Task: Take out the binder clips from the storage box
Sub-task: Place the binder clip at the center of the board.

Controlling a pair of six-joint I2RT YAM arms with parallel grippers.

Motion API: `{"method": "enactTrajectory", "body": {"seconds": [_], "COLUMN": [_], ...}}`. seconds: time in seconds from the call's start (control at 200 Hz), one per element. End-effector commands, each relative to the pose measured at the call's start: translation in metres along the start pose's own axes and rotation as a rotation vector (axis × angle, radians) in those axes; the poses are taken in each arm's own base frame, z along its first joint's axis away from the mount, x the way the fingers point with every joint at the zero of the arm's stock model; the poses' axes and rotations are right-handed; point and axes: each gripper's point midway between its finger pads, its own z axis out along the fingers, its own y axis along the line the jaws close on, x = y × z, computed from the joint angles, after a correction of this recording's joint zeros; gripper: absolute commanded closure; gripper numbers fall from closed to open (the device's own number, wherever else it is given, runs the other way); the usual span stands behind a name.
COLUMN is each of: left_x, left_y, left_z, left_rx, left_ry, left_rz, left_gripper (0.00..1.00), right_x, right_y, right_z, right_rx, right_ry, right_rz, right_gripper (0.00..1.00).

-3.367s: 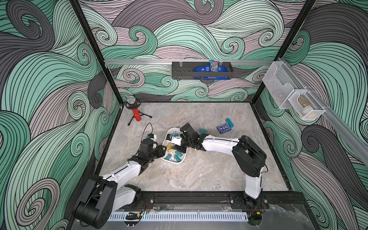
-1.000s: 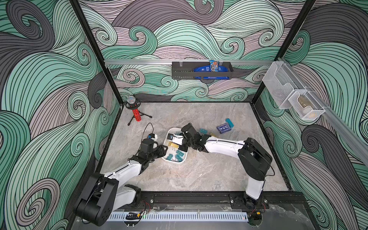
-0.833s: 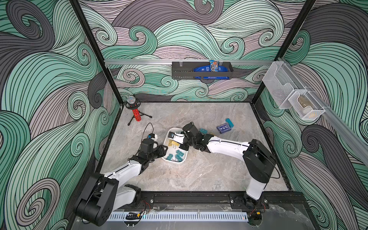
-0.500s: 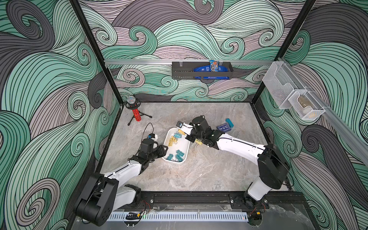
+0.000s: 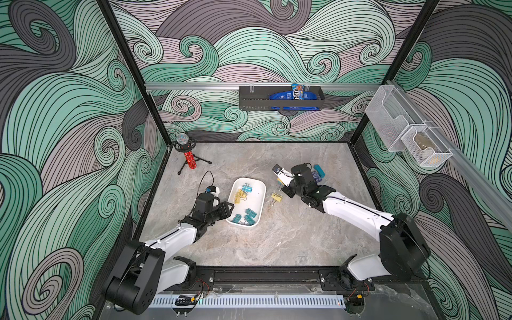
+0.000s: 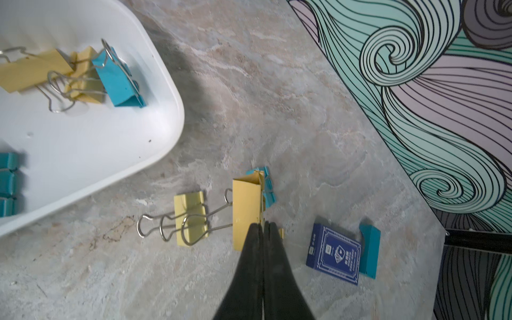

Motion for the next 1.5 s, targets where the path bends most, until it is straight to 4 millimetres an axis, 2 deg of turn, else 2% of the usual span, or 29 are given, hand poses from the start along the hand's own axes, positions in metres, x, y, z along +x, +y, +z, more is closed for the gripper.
{"method": "enactTrajectory", "body": {"seconds": [0.0,0.23,0.52,0.645,0.881,1.251,1.496], "left_x": [-0.008,-0.01,-0.01,-0.01,-0.009,-0.008,-0.009], "left_y": [-0.009,-0.012,-0.013,-0.014,-0.014,-0.014,-0.015], "left_z": [0.0,-0.002,-0.002,-0.003,-0.004,-0.005,-0.006], "left_rx": [0.036,0.048,0.053,0.057,0.058,0.062,0.064], "left_ry": [-0.016,-0.023,-0.022,-0.022,-0.021,-0.026,-0.03], "left_rz": [0.012,0.016,0.017,0.016,0.014,0.013,0.016], "left_gripper": [0.59,0.59,0.59,0.59,0.59,0.59,0.58], "right_x": [0.017,0.045,0.059,0.073,0.083,0.099,0.1], "right_y": [-0.005,-0.005,0.03,0.036,0.039,0.046,0.048], "right_z": [-0.006,0.002,0.005,0.005,0.005,0.017,0.02], "right_rx": [0.043,0.077,0.035,0.034,0.035,0.029,0.022], "right_ry": [0.054,0.199,0.27,0.302,0.326,0.386,0.393], "right_rz": [0.016,0.022,-0.028,-0.033,-0.047,-0.07,-0.069], "right_gripper": [1.0,1.0,1.0,1.0,1.0,1.0,1.0]}}
